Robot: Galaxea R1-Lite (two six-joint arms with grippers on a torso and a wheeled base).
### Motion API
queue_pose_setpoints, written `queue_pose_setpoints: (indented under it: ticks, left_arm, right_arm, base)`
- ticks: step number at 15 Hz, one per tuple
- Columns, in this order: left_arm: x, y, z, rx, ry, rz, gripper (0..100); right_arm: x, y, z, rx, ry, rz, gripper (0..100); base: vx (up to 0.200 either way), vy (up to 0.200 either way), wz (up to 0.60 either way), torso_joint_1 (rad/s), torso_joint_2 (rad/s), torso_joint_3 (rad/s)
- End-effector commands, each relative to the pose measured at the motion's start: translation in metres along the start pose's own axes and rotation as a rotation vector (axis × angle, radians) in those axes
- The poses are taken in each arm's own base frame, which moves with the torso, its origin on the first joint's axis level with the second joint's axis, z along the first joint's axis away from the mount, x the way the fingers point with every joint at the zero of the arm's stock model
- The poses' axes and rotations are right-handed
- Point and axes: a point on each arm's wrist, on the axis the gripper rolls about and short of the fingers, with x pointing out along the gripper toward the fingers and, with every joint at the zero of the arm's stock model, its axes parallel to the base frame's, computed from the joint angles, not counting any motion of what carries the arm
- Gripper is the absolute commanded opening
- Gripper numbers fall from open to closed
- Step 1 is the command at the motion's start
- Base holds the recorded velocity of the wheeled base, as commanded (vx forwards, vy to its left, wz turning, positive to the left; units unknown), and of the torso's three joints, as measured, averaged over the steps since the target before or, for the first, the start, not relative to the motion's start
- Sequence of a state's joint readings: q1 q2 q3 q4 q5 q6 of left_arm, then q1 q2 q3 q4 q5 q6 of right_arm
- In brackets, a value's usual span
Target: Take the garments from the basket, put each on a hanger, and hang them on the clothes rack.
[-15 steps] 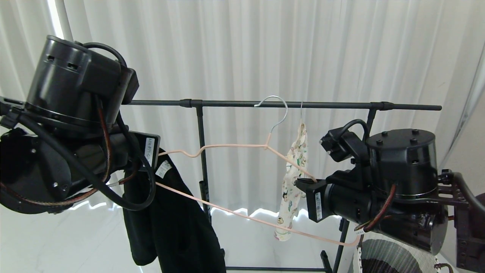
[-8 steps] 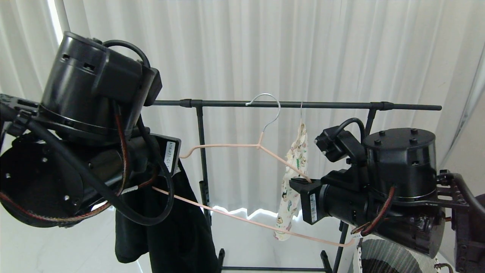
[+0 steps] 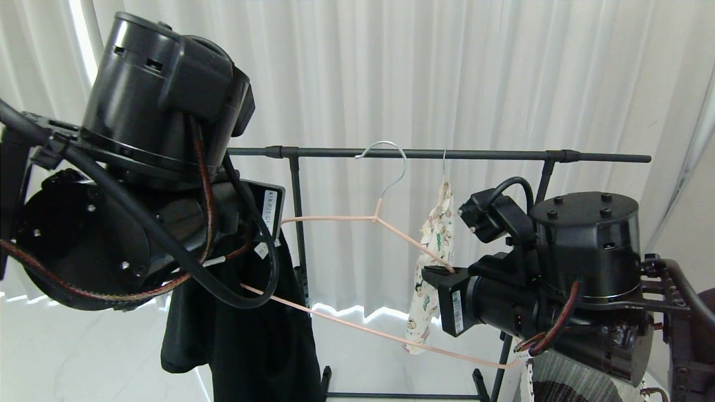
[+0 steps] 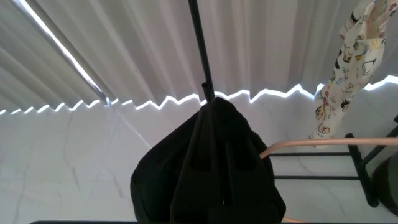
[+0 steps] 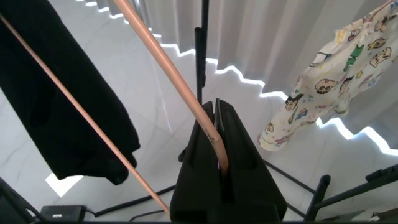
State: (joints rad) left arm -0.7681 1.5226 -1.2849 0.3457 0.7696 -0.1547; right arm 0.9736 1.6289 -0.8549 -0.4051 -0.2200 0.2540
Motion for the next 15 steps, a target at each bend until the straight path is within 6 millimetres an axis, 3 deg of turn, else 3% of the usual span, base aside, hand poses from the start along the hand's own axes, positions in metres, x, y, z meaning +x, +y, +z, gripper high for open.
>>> queue_pose_setpoints:
  ticks: [1, 4, 7, 15]
  left_arm:
    - [0.001, 0.006, -0.001, -0.007, 0.004, 0.019, 0]
    - [0.010, 0.018, 0.001, -0.029, 0.020, 0.073, 0]
    - [0.011, 0.017, 0.000, -0.024, 0.025, 0.073, 0]
    - [0.013, 0.010, -0.002, -0.008, 0.032, 0.059, 0]
  right_arm:
    - [-0.003, -0.002, 0.000, 0.002, -0.003, -0.011, 0]
    - [-0.011, -0.020, 0.006, 0.023, -0.032, -0.070, 0]
    - [-0.012, -0.032, 0.014, 0.042, -0.063, -0.109, 0]
    - [-0.007, -0.031, 0.017, -0.027, -0.078, -0.137, 0]
  base:
    - [0.000, 0.000, 0.00, 0.000, 0.00, 0.000]
    - [0.000, 0.000, 0.00, 0.000, 0.00, 0.000]
    - [0.000, 0.000, 0.00, 0.000, 0.00, 0.000]
    - [0.000, 0.000, 0.00, 0.000, 0.00, 0.000]
